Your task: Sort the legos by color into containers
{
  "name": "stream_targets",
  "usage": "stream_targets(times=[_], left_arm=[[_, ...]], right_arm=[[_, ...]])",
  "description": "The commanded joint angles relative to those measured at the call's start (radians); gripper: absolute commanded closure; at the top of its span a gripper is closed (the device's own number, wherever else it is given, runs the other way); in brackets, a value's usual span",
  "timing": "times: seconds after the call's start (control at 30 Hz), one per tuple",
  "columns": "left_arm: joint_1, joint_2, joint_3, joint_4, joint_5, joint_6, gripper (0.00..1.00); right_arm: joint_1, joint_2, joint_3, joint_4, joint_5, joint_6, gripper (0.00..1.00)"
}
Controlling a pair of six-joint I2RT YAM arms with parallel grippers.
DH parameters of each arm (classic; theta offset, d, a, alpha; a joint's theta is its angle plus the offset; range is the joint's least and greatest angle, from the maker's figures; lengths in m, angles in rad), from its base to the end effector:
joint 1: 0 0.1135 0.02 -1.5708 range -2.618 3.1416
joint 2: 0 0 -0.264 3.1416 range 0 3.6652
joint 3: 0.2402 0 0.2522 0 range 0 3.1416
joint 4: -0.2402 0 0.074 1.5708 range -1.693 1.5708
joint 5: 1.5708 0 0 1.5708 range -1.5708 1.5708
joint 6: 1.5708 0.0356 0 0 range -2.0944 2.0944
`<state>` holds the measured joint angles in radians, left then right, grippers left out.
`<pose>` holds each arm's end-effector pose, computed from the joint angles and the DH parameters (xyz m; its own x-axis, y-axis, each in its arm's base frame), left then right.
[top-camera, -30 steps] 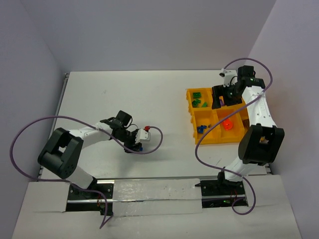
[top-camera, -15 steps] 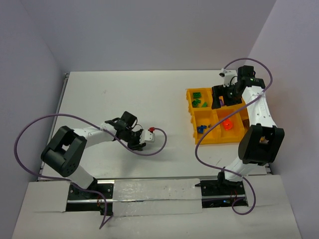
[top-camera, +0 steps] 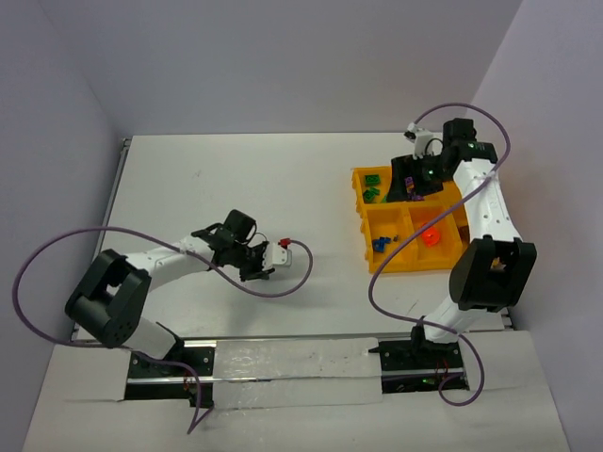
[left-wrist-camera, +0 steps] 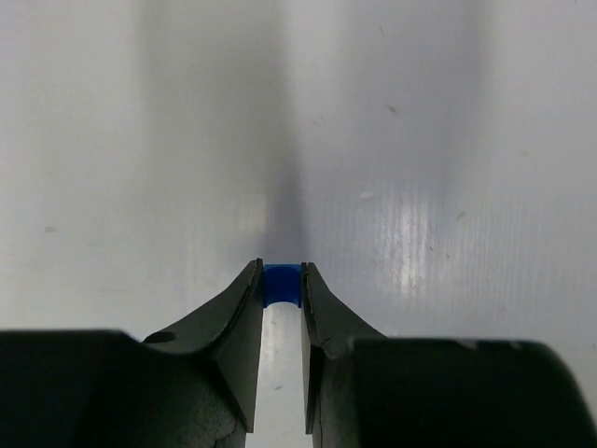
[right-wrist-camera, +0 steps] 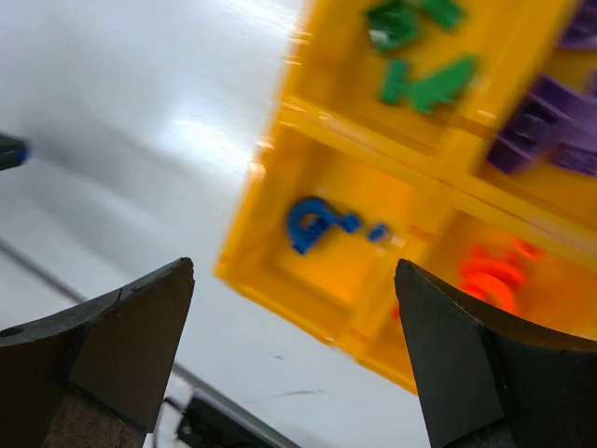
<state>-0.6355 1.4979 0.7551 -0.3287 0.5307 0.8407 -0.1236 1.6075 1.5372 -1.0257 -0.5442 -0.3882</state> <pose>0.2081 -0.1759 0.1634 0.0556 0.7575 -0.6504 0.9979 -0.0213 0.0604 0.3258 -0.0219 0.3271 -0.7679 -0.2309 -0.5974 -0.4538 0.8544 0.2532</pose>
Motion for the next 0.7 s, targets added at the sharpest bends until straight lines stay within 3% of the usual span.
stream_targets(times=[0.0, 0.13, 0.27, 0.43, 0.53, 0.6, 0.63, 0.67], left_arm=[[0.005, -0.178, 0.011, 0.21, 0.059, -0.148, 0.94], [0.004, -0.285, -0.018, 0.431, 0.058, -0.287, 1.0], [0.001, -0.299, 0.021, 0.519, 0.047, -0.373, 1.0], [0.013, -0.257, 0.145, 0.58, 0.051, -0.625, 1.0], [0.043, -0.205, 0.216, 0.605, 0.047, -0.875, 1.0], [0.062, -0.178, 0.252, 0.617, 0.014, -1.072, 1.0], [0.072, -0.166, 0.258, 0.623, 0.011, -1.1, 1.0], [0.086, -0.15, 0.287, 0.625, -0.004, -1.235, 1.0]], right_arm=[[0.092, 0.017, 0.026, -0.044, -0.284, 0.042, 0.05], [0.192, 0.031, 0.019, -0.049, -0.434, 0.042, 0.05], [0.274, 0.075, 0.065, -0.044, -0.554, 0.064, 0.04], [0.315, 0.135, 0.177, 0.01, -0.654, 0.177, 0.05], [0.318, 0.134, 0.228, 0.064, -0.559, 0.197, 0.06], [0.318, 0.113, 0.22, 0.108, -0.417, 0.198, 0.09], [0.317, 0.09, 0.188, 0.132, -0.401, 0.204, 0.09], [0.312, 0.047, 0.099, 0.253, -0.323, 0.235, 0.1]])
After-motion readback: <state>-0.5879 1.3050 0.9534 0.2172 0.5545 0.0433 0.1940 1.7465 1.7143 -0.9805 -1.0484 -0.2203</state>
